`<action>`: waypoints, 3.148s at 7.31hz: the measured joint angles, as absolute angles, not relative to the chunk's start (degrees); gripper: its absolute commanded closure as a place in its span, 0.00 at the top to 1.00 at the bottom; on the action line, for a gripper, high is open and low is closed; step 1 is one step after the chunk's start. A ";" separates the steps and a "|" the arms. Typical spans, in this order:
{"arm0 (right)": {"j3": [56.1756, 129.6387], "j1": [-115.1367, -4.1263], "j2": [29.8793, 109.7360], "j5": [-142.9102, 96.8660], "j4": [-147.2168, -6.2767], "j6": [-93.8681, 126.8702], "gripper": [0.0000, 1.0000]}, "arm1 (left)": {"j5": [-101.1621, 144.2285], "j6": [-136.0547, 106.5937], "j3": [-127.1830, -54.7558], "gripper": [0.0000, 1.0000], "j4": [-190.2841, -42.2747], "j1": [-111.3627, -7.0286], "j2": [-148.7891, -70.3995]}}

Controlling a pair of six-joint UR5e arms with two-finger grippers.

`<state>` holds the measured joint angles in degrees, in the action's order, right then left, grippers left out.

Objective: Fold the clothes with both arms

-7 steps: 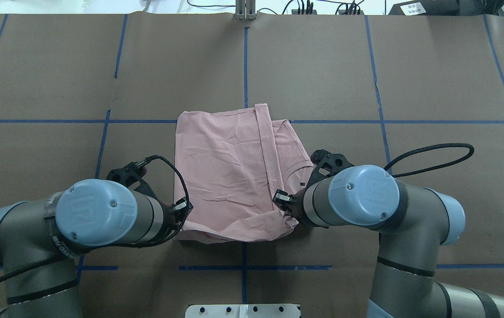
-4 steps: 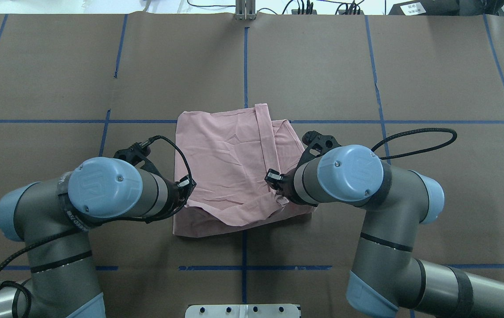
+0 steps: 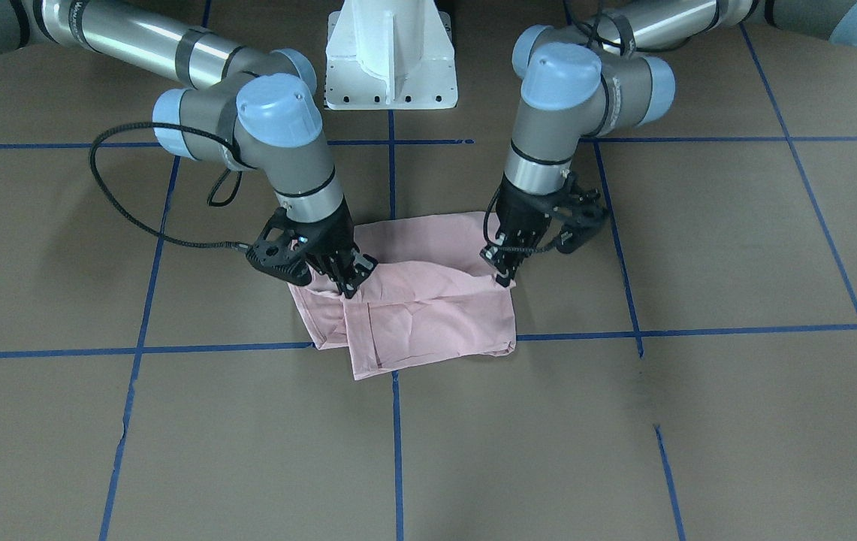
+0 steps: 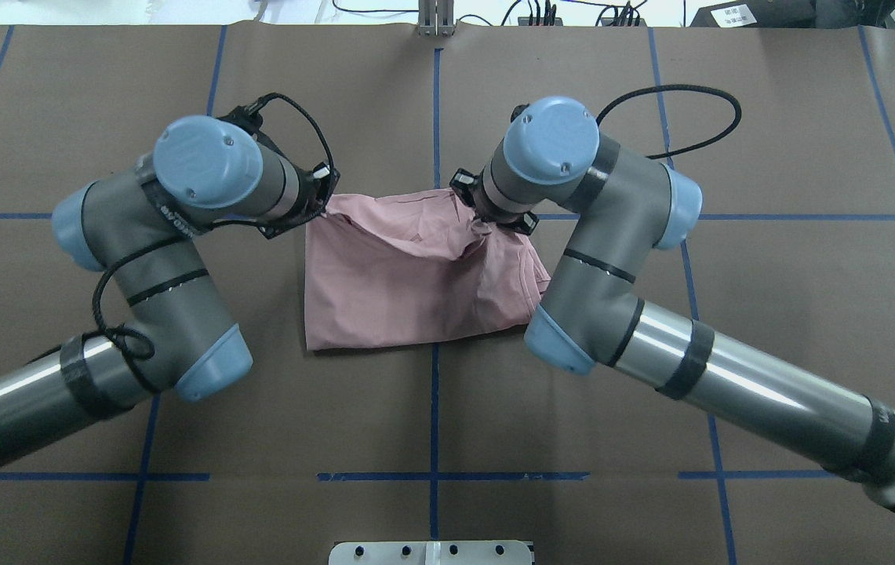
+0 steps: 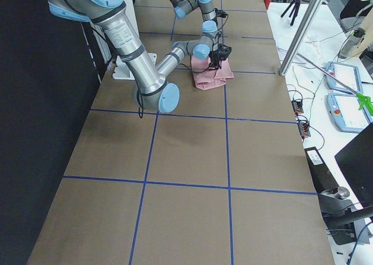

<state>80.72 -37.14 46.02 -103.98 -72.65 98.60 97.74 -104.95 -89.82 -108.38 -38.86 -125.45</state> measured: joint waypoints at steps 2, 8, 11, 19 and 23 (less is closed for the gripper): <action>67.45 -41.97 41.96 -104.66 -66.47 96.25 1.00 | 97.78 -97.18 -78.75 1.00 -116.46 -44.60 -128.15; 62.40 -54.66 41.72 -112.80 -67.20 83.44 1.00 | 105.46 -85.70 -77.47 1.00 -118.54 -51.20 -126.70; 68.05 -66.76 48.43 -118.11 -77.59 55.99 1.00 | 115.74 -67.45 -85.45 1.00 -117.80 -62.91 -118.44; 92.31 -84.68 78.44 -136.29 -95.90 8.33 1.00 | 127.93 3.13 -92.26 1.00 -99.32 -83.87 -98.43; 90.17 -84.81 85.25 -135.67 -90.31 8.10 1.00 | 126.70 6.39 -86.26 1.00 -99.88 -84.14 -95.31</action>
<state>90.17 -84.81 85.25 -135.67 -90.31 8.10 126.70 6.39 -86.26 -99.88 -84.14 -95.31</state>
